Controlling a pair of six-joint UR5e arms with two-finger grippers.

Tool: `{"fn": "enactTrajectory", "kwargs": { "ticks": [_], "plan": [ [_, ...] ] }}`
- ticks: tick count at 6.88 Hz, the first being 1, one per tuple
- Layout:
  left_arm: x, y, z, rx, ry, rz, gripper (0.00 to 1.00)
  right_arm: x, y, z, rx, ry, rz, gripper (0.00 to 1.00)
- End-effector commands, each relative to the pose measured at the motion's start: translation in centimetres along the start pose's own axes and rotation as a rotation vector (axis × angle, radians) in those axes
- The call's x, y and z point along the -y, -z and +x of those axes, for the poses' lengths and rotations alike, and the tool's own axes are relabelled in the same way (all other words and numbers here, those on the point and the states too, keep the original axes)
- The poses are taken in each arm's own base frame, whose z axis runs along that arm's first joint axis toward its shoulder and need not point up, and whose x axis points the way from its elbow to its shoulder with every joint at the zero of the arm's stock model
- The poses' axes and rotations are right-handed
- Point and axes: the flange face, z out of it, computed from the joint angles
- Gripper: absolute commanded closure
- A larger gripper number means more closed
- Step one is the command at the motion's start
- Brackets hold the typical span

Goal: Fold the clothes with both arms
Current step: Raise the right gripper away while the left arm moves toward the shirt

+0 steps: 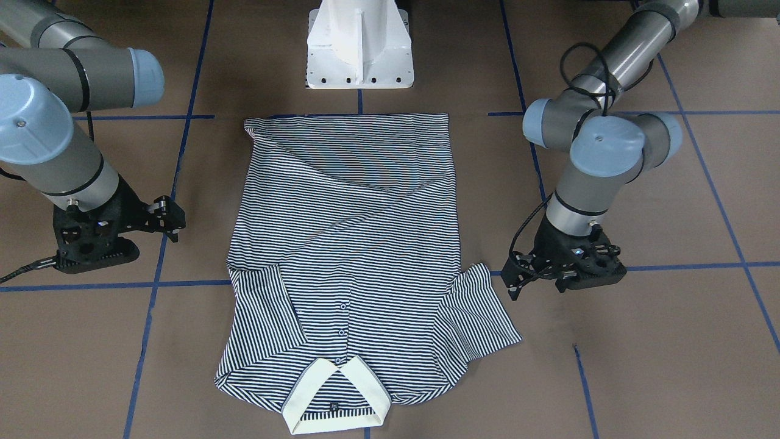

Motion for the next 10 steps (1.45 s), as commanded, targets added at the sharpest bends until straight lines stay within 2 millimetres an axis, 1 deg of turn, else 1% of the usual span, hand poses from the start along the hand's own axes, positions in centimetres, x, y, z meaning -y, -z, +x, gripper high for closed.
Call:
{"fn": "enactTrajectory", "kwargs": {
  "ticks": [1,2,4,7,9,10],
  "plan": [
    [-0.3,-4.4,1.9,0.011,-0.005,0.022,0.0,-1.2,1.0,0.1,0.059,-0.002,-0.017,0.0],
    [-0.1,-6.4,2.7,0.038,-0.018,0.07,0.01,-1.3,1.1,0.2,0.06,-0.008,-0.021,0.0],
    [-0.1,-7.4,2.3,0.049,-0.024,0.073,0.04,-1.3,1.2,0.4,0.08,-0.018,-0.032,0.0],
    [-0.1,-7.8,2.1,0.059,-0.039,0.071,0.14,-1.3,1.3,0.3,0.087,-0.02,-0.034,0.0],
    [0.1,-8.1,2.9,0.061,-0.04,0.069,0.21,-1.3,1.2,0.4,0.086,-0.02,-0.037,0.0],
    [0.1,-8.1,2.9,0.062,-0.041,0.068,0.3,-1.3,1.2,0.4,0.086,-0.02,-0.037,0.0]
  ]
}}
